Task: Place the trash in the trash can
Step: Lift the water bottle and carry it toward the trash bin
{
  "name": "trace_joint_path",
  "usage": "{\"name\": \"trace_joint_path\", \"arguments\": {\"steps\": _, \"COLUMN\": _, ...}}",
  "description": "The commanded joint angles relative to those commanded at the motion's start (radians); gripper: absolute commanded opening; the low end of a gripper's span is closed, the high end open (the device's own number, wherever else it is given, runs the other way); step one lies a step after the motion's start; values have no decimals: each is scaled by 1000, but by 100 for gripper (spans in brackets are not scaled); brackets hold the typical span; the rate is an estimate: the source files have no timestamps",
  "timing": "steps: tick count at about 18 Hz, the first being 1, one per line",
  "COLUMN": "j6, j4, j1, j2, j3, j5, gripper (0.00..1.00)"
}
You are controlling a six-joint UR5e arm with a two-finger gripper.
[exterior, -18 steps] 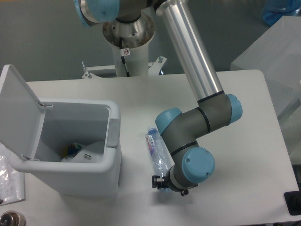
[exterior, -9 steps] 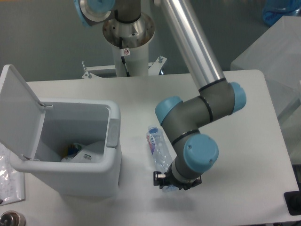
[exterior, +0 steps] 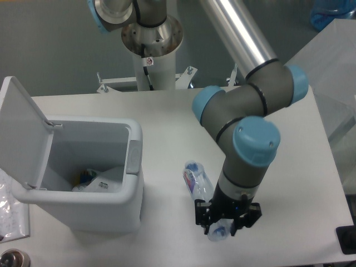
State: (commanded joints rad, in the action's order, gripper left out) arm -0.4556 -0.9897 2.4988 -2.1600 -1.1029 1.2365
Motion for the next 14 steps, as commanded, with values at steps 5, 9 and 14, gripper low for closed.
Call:
{"name": "trace_joint_path", "arguments": {"steps": 5, "j6": 2, "j4": 66, "j1": 17, "j2": 77, "j3": 5, "j5": -116, "gripper": 63}}
{"name": "trace_joint_path", "arguments": {"steps": 9, "j6": 8, "j4": 98, "j1": 37, "j2": 143, "j3": 5, "j5": -227, "gripper": 63}}
{"name": "trace_joint_path", "arguments": {"steps": 14, "j6": 8, "j4": 141, "j1": 38, "j2": 184, "j3": 14, "j5": -319, "gripper": 59}}
